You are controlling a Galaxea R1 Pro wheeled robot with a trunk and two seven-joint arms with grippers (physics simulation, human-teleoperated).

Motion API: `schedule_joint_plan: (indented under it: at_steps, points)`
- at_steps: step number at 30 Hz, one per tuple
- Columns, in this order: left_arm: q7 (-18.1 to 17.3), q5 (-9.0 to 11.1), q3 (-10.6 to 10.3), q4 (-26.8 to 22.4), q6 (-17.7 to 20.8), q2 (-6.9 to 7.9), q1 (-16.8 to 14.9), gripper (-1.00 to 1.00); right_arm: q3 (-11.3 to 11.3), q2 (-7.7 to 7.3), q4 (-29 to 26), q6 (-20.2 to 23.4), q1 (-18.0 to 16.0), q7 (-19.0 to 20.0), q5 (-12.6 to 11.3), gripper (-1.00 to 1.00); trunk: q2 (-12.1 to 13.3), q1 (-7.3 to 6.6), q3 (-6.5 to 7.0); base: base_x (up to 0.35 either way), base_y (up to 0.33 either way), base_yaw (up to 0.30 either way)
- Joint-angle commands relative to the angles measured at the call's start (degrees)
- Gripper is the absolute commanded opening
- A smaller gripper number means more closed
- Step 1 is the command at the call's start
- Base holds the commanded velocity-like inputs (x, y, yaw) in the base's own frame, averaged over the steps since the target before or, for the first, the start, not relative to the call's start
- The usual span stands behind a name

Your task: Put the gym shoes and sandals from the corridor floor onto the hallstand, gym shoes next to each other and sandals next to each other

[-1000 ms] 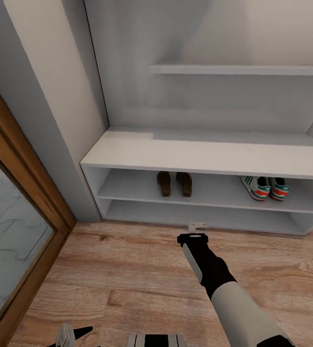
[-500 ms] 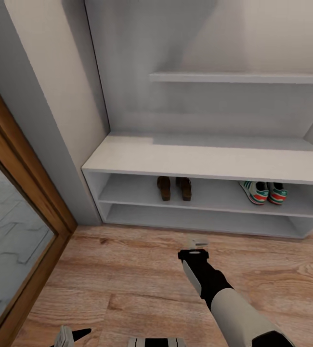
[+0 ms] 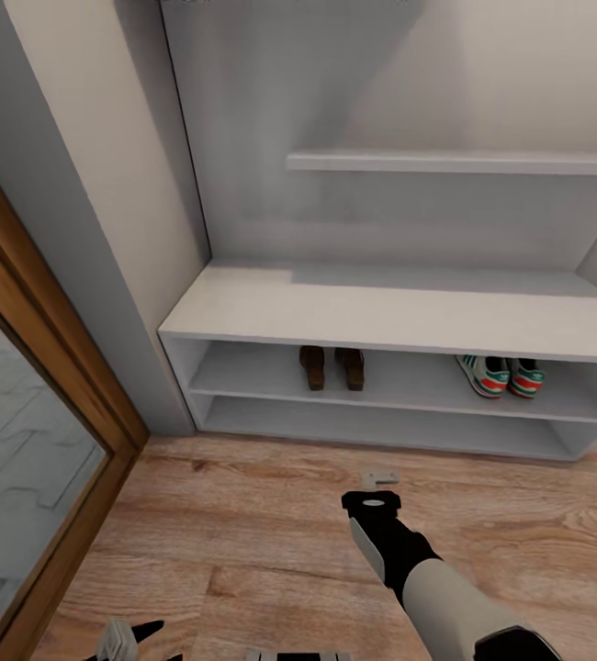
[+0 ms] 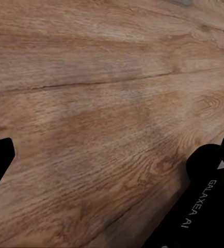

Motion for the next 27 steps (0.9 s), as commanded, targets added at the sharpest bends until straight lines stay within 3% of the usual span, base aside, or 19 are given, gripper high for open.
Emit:
schedule_joint_plan:
  at_steps: [1,4,5,9,10,14,16,18,19,27]
  points:
    - [0.3,0.0,0.2,0.0,-0.4,0.01,0.0,1.00,0.4,0.00,0.5,-0.4,0.0,-0.5,-0.6,1.00,0.4,-0.24,0.14,0.000,0.000,0.000]
    - [1.4,-0.1,0.3,0.0,-0.5,0.02,-0.1,1.00,0.4,0.00,2.4,-2.7,0.0,-0.5,-0.4,1.00,1.6,-0.89,0.68,0.000,0.000,0.000]
    - [3.1,-0.2,0.4,0.1,-1.0,0.02,-0.1,1.00,0.4,0.00,7.0,-7.8,0.0,-0.5,0.0,1.00,2.0,-1.11,0.86,0.000,0.000,0.000]
    - [5.3,-0.3,0.4,0.1,-1.8,0.02,-0.1,1.00,0.4,0.00,10.8,-12.4,0.0,-0.5,1.1,1.00,3.6,-1.99,1.58,0.000,0.000,0.000]
    - [7.4,-0.3,0.4,0.2,-2.1,0.01,-0.1,1.00,0.4,-0.08,13.2,-15.2,0.0,-0.5,2.1,1.00,4.0,-2.21,1.76,0.000,0.000,0.000]
    - [11.8,-0.3,0.4,0.7,-2.5,-0.06,0.0,1.00,0.5,-2.16,17.5,-20.2,0.5,-0.5,3.9,1.00,5.6,-3.09,2.47,0.000,0.000,0.000]
    - [16.4,-0.2,0.5,2.3,-2.7,-0.11,0.1,1.00,0.5,-4.74,20.0,-24.9,2.5,-0.2,5.1,1.00,6.4,-3.53,2.83,0.000,0.000,0.000]
    - [18.1,-0.1,0.5,3.1,-2.8,-0.17,0.1,1.00,0.5,-5.67,20.4,-26.5,3.6,0.7,5.4,1.00,7.2,-3.97,3.19,0.000,0.000,0.000]
    - [20.8,-0.1,0.5,4.0,-3.4,-0.27,0.1,1.00,0.5,-7.09,20.7,-28.6,5.4,3.6,5.6,1.00,7.6,-4.19,3.37,0.000,0.000,0.000]
    - [30.6,0.2,0.5,8.3,-7.1,-0.78,0.1,1.00,0.4,-12.46,21.0,-32.9,10.9,22.0,5.6,1.00,10.8,-5.95,4.81,0.000,0.000,0.000]
